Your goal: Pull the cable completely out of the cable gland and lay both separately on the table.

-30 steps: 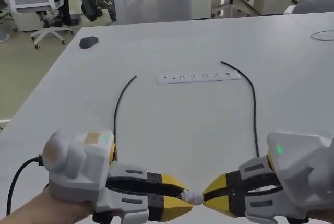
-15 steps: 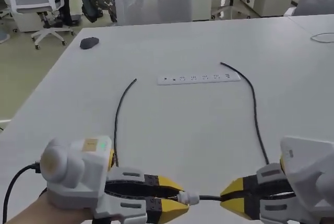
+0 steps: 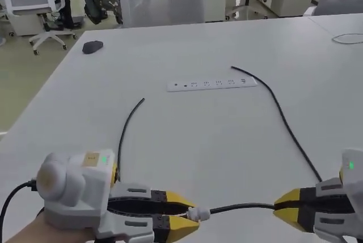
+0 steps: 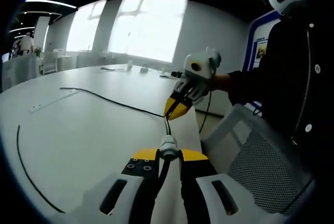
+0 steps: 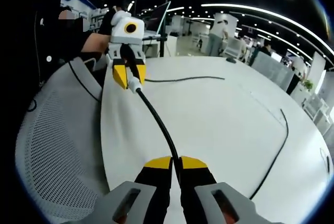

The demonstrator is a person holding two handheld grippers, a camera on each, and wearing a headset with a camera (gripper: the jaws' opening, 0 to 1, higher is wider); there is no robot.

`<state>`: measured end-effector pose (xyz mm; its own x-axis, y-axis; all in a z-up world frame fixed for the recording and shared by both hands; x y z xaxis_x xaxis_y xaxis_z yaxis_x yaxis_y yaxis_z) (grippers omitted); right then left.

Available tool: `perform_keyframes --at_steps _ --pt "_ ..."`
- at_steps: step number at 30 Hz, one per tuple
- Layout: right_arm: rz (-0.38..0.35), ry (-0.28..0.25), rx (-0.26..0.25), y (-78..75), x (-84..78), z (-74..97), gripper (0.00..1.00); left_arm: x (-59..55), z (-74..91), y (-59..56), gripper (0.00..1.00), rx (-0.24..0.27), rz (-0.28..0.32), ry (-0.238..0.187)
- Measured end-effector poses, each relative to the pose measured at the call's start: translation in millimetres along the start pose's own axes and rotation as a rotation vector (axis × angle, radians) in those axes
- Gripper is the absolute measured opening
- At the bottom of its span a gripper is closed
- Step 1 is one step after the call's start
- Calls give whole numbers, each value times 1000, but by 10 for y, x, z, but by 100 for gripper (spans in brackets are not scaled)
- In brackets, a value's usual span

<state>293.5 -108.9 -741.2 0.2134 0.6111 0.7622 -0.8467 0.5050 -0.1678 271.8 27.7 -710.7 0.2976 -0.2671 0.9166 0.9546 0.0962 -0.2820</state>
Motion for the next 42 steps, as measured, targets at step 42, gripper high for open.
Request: perform_keyframes --at_steps 42 --pt "-221 -64 -27 -275 259 182 19 -89 30 114 15 36 -8 49"
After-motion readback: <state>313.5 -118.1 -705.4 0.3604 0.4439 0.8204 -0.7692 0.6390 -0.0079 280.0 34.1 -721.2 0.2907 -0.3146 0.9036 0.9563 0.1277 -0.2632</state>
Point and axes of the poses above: the centre of the closed fingertips' face, and the gripper's own axes: z roughly backward along the fingers, y roughly to its left, x roughly out of its top, the point moved 1 cm from there along z, roughly backward along the fingers, and after that the axes turned 7 degrees about -x, right-handed, at the moved point
